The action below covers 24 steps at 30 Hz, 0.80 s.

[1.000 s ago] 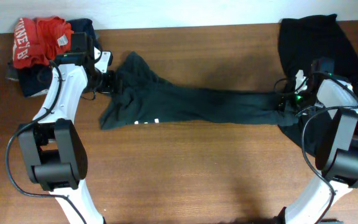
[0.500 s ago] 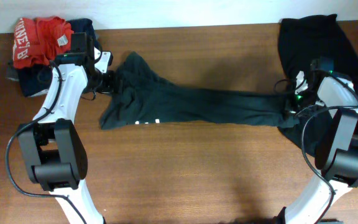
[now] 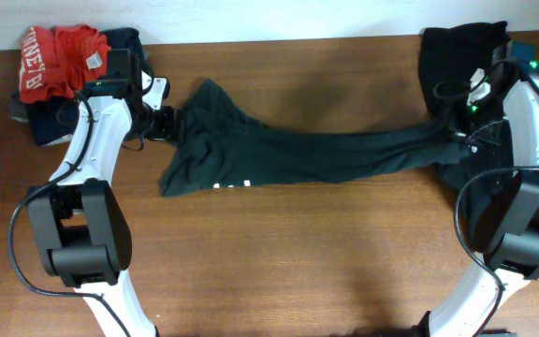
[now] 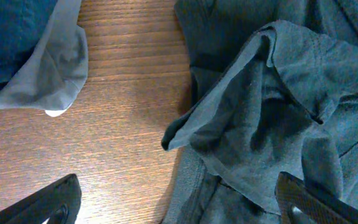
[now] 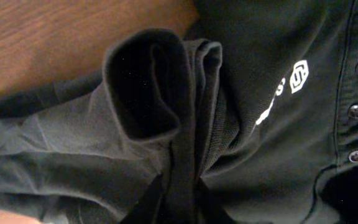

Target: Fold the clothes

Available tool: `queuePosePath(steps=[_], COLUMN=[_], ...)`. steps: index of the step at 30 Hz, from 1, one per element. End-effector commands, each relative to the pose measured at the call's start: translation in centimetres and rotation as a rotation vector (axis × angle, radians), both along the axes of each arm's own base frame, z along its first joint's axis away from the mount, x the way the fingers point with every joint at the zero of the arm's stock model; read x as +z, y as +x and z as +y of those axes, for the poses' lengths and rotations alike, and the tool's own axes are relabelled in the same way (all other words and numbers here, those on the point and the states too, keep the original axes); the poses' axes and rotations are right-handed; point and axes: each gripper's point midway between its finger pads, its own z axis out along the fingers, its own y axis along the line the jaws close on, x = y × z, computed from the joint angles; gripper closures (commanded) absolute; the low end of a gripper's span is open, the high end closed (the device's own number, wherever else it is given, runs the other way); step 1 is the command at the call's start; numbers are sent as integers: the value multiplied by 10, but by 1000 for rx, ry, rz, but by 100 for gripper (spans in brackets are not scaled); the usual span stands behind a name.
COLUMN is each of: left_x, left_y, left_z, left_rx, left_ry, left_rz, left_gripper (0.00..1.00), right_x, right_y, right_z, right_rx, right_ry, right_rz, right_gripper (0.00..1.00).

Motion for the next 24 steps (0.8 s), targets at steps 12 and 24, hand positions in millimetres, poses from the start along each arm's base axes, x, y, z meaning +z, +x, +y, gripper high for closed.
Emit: queuePosePath(steps=[12, 24], left_x=[7, 7], left_y=[3, 3], left_z=[0, 0], left_rx=[-20, -20], left_ry=[0, 0], left_rz=[-21, -21], left_gripper=[1, 1], right_x=[5, 4], right_y=[-1, -3], right_z=[4, 6], right_rx=[-6, -5], right_ry=[25, 29], right_rz=[2, 9], right_gripper=[80, 96])
